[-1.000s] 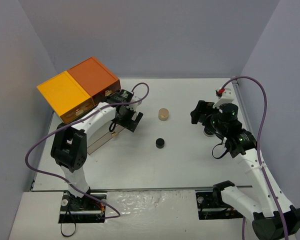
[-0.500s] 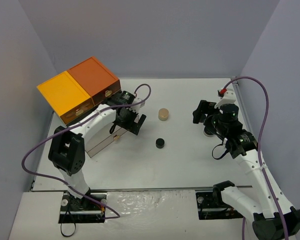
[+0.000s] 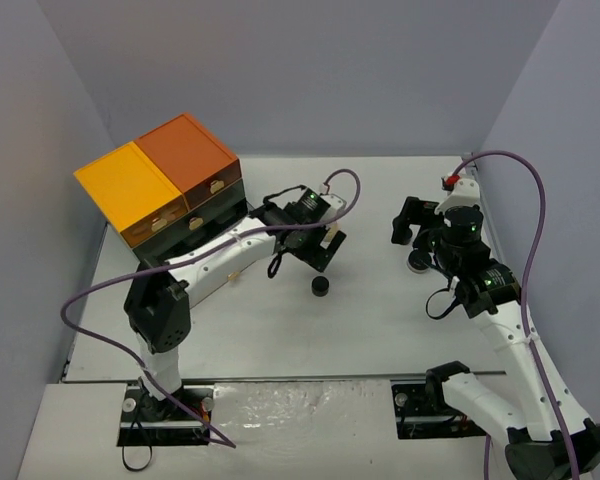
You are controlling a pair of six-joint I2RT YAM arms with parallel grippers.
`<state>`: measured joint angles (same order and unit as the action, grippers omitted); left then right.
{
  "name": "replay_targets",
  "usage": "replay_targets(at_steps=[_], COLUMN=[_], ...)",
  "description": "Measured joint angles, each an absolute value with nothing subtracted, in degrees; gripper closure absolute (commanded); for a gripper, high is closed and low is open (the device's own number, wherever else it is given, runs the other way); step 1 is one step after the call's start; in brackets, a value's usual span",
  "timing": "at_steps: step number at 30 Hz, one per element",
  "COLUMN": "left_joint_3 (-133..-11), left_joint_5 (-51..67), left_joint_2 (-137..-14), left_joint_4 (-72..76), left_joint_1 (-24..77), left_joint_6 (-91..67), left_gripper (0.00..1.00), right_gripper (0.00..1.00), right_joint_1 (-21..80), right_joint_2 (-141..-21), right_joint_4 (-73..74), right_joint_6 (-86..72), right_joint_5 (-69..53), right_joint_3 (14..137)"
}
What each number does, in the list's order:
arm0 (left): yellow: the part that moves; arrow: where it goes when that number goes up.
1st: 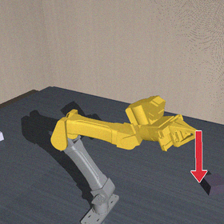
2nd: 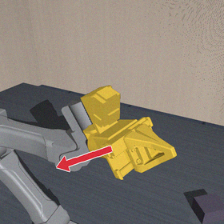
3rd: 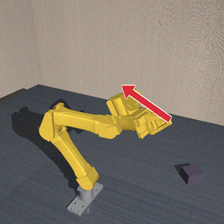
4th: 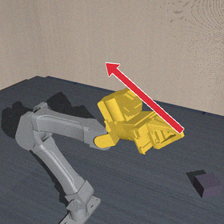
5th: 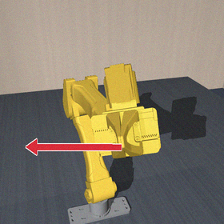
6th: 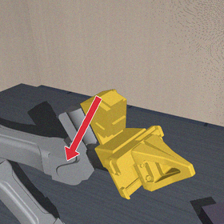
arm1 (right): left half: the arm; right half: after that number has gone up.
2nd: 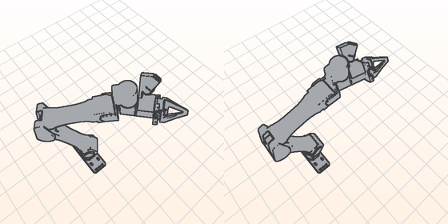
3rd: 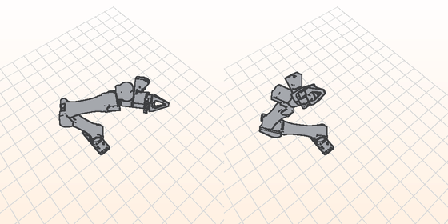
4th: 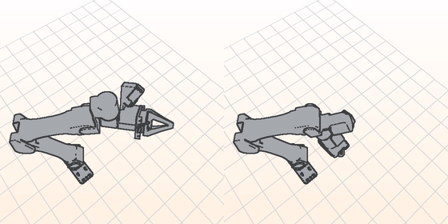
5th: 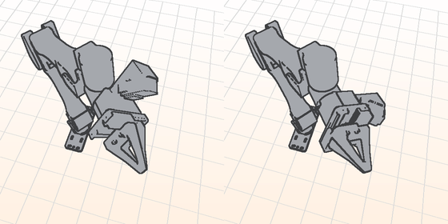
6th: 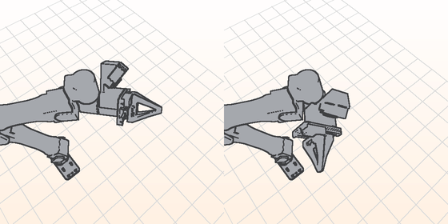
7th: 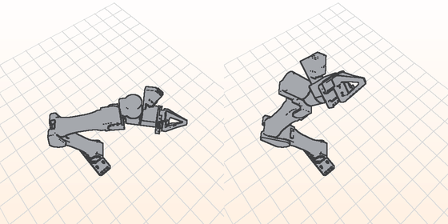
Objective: Organize the makeup
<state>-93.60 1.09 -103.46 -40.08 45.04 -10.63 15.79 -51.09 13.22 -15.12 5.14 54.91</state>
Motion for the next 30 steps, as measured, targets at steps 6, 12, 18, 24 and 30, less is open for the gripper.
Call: replay_targets(at_steps=[6,12,18,24,30], left_joint_3=[-95.1,-96.5,-98.6,-98.7,-98.4], left_joint_5=[0.4,0.4,0.8,1.5,1.5], left_joint_2=[-112.4,-119.3,-122.8,-123.3,-123.3], left_joint_4=[-38.3,-37.9,-37.4,-37.4,-37.5], left_joint_1=[49.1,50.7,51.9,52.4,52.4], left_joint_6=[-12.7,-14.2,-15.5,-17.2,-18.3], left_gripper=[0.05,0.12,0.29,0.46,0.55], right_gripper=[0.01,0.01,0.01,0.01,0.01], right_joint_1=[15.8,15.8,15.8,15.8,15.8], right_joint_2=[-50.8,-50.5,-49.5,-49.4,-49.7], right_joint_4=[13.7,14.3,14.6,14.9,14.9], right_joint_6=[-14.7,-14.7,-14.7,-14.7,-14.7], right_joint_5=[6.1,6.6,7.3,7.6,7.7], right_joint_3=[55.6,55.6,55.6,55.6,55.6])
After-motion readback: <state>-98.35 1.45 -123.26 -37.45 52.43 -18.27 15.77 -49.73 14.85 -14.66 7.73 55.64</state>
